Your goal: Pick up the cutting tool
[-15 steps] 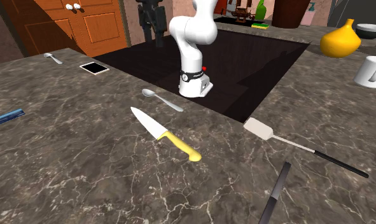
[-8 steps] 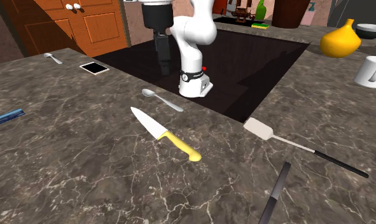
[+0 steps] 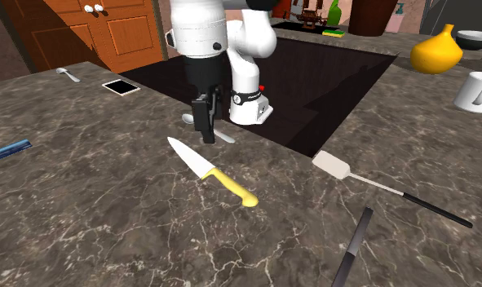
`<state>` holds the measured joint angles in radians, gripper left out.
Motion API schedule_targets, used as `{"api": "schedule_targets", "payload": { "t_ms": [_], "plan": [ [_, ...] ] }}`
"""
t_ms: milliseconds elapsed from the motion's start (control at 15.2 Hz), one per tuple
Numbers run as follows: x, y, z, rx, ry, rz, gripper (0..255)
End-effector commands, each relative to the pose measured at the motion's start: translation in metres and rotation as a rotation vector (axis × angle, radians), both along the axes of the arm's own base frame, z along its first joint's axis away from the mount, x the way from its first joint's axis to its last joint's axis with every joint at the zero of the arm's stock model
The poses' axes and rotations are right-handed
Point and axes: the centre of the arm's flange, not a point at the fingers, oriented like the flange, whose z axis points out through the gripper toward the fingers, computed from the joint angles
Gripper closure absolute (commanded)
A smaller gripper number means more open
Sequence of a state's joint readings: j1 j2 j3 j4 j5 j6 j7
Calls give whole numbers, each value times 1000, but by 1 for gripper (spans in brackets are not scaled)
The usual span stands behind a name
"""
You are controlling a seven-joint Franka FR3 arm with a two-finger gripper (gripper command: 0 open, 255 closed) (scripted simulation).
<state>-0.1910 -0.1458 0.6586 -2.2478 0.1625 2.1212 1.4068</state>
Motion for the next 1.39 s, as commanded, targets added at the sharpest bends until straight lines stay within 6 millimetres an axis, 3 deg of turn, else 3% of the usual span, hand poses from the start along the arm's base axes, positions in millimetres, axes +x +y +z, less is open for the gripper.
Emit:
{"api": "schedule_targets", "payload": {
  "t_ms": [0, 132, 594, 792, 858, 1320],
  "plan": [
    [18, 14, -17, 3, 13, -97, 0],
    [37, 23, -33, 3, 25, -181, 0],
    [37, 23, -70, 3, 25, -181, 0],
    [37, 23, -73, 3, 25, -181, 0],
    [37, 23, -73, 3, 25, -181, 255],
    [37, 23, -73, 3, 25, -181, 255]
  ]
}}
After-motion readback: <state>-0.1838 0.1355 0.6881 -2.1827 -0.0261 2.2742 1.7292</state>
